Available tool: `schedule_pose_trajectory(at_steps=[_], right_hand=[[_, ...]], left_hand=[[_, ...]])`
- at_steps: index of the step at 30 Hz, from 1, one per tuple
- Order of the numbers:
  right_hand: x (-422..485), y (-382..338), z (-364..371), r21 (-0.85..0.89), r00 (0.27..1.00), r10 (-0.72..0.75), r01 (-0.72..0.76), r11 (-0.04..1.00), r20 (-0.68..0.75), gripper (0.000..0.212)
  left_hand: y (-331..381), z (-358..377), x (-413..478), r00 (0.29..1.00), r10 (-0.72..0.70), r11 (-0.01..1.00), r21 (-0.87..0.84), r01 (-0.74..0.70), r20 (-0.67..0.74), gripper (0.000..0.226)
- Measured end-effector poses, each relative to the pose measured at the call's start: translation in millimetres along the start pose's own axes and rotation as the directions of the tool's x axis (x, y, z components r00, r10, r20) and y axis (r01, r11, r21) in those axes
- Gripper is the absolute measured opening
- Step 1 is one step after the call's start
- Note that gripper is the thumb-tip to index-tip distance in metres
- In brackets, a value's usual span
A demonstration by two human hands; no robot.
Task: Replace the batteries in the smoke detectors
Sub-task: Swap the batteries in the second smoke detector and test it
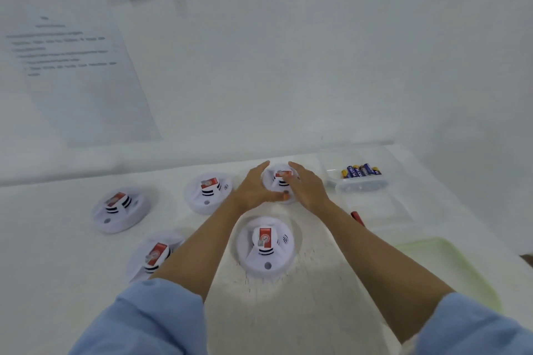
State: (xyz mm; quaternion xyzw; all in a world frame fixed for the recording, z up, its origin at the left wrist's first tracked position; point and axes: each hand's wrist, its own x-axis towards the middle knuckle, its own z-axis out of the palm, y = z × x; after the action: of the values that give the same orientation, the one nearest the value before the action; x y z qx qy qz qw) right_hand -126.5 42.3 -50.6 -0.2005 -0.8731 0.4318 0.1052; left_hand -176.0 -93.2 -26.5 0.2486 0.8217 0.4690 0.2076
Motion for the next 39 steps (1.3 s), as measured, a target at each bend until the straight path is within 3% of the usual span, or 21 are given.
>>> schedule_pose_trajectory(at_steps=[2, 5, 9, 14, 18, 20, 21, 25, 27, 30, 33, 36, 39], right_hand=[[3, 4, 4, -0.085, 1.000, 0.004, -0.005, 0.996, -0.006, 0.046], [4, 6, 8, -0.097, 0.999, -0.025, 0.021, 0.995, -0.040, 0.044], [0, 1, 9, -0.002, 0.999, -0.016, 0.016, 1.000, -0.035, 0.043], [1, -32, -8, 0.312, 0.998, -0.058, 0.067, 0.948, -0.038, 0.046], [-3, -55, -51, 0.492, 0.996, -0.076, 0.086, 0.866, -0.039, 0.044], [-10, -58, -78, 0.575, 0.995, -0.097, 0.096, 0.812, -0.029, 0.044], [-12, -55, -90, 0.583, 0.992, -0.122, 0.117, 0.804, -0.031, 0.045], [-24, -38, -137, 0.573, 0.973, -0.232, 0.183, 0.799, 0.012, 0.047], [-27, -26, -163, 0.628, 0.969, -0.238, 0.144, 0.765, 0.067, 0.042], [-25, -3, -196, 0.726, 0.976, -0.176, 0.028, 0.687, 0.128, 0.035], [-22, 22, -209, 0.599, 0.953, -0.125, -0.069, 0.798, 0.276, 0.039], [-24, 37, -207, 0.632, 0.875, -0.161, -0.191, 0.751, 0.456, 0.038], [-23, 42, -207, 0.745, 0.913, -0.166, -0.187, 0.641, 0.372, 0.037]], left_hand=[[-9, 5, 11, 0.999, 0.033, 0.997, 0.062, -0.035, 0.024, 0.104], [-15, 11, 18, 0.997, 0.077, 0.997, 0.025, -0.078, 0.016, 0.063], [-2, 5, 7, 0.991, 0.134, 0.991, -0.014, -0.134, -0.015, 0.050], [28, -4, -5, 0.978, 0.194, 0.967, -0.150, -0.203, -0.074, 0.059], [58, -5, 0, 0.961, 0.233, 0.968, -0.063, -0.244, -0.150, 0.054], [74, 4, 5, 0.963, 0.227, 0.973, 0.085, -0.216, -0.147, 0.100], [82, 10, 6, 0.965, 0.225, 0.972, 0.103, -0.212, -0.136, 0.112], [113, 43, 4, 0.968, 0.226, 0.971, 0.110, -0.214, -0.112, 0.121], [122, 60, 7, 0.965, 0.241, 0.970, 0.040, -0.239, -0.105, 0.121], [131, 82, 7, 0.958, 0.272, 0.933, -0.218, -0.286, -0.092, 0.103], [137, 103, 4, 0.951, 0.290, 0.875, -0.374, -0.308, -0.105, 0.095], [136, 117, 3, 0.955, 0.285, 0.887, -0.355, -0.294, -0.079, 0.098], [132, 123, 1, 0.933, 0.335, 0.899, -0.252, -0.357, -0.129, 0.106]])
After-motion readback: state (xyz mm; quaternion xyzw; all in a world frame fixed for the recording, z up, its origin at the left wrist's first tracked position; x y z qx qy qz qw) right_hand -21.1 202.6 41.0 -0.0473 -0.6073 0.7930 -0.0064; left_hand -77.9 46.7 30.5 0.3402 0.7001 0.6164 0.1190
